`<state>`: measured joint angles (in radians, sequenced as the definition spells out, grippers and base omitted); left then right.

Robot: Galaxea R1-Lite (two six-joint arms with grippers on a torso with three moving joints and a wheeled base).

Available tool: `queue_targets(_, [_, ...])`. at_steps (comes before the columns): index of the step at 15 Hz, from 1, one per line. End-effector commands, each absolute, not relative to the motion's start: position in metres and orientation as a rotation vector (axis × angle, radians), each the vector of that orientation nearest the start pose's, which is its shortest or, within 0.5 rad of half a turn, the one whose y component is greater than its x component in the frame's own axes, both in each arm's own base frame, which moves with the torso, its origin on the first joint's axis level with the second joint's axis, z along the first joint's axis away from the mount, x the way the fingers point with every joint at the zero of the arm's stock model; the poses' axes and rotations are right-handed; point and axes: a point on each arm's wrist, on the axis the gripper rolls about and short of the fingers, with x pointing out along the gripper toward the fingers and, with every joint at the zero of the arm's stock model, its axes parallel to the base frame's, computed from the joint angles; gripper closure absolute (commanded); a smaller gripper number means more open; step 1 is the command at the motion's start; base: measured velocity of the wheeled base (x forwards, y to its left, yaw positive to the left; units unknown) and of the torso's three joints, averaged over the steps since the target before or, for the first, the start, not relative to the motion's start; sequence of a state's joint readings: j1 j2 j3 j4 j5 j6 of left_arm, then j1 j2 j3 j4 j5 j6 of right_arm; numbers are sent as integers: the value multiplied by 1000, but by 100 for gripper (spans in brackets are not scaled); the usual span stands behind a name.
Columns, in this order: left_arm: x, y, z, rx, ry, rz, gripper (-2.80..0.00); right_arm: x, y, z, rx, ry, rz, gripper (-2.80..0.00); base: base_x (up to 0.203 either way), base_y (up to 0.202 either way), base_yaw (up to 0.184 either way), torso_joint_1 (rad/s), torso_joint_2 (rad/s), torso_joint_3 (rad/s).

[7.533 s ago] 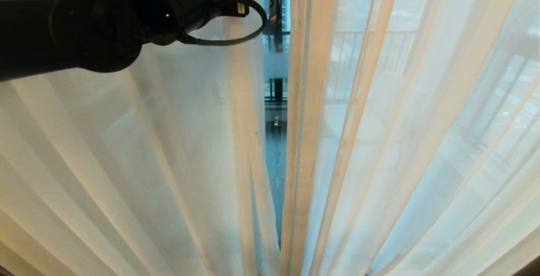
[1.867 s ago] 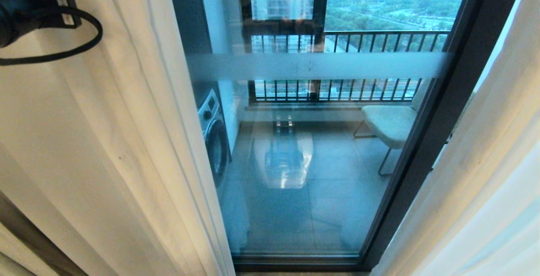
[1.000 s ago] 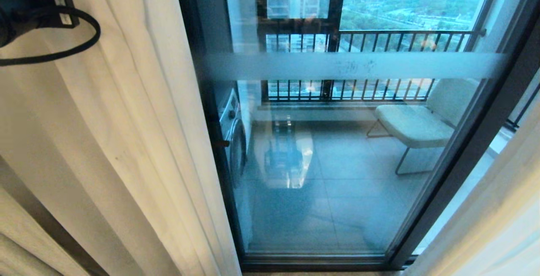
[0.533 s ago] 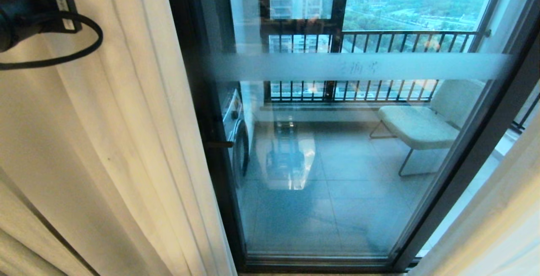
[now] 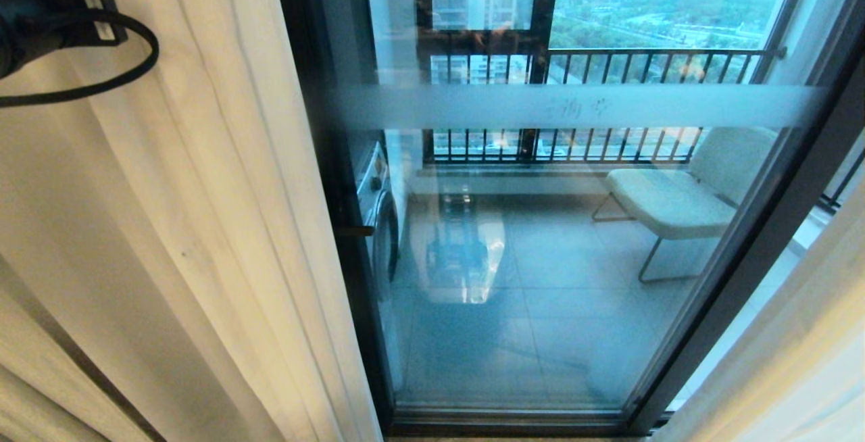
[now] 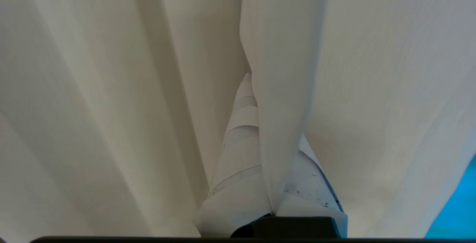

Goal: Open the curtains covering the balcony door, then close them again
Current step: Pull the inner curtains open on both sides

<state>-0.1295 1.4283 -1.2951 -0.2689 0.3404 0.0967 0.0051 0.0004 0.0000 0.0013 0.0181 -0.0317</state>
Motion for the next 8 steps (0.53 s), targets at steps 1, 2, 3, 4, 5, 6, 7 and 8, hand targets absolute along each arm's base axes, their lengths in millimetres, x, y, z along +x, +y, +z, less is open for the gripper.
queue_targets(1, [241,-21,363,52,-128,231,0,-23,0,75,-32,1,25,0,0,0,0,0,0,0])
queue_targets(2, [242,-15,364,48,-132,253,0,-23,0,75,-32,1,25,0,0,0,0,0,0,0])
queue_targets(3, [243,-10,365,47,-134,275,0,-23,0,75,-32,1,23,0,0,0,0,0,0,0])
queue_targets(4, [244,-4,367,48,-139,297,0,-23,0,75,-32,1,25,0,0,0,0,0,0,0])
queue_targets(5, [245,3,367,50,-139,326,0,-23,0,75,-32,1,25,0,0,0,0,0,0,0])
queue_targets(6, [245,11,368,51,-142,359,0,-23,0,75,-32,1,25,0,0,0,0,0,0,0])
queue_targets(7, [246,19,370,53,-144,391,0,-23,0,75,-32,1,25,0,0,0,0,0,0,0])
queue_targets(8, [245,31,372,55,-148,437,0,-23,0,75,-32,1,25,0,0,0,0,0,0,0])
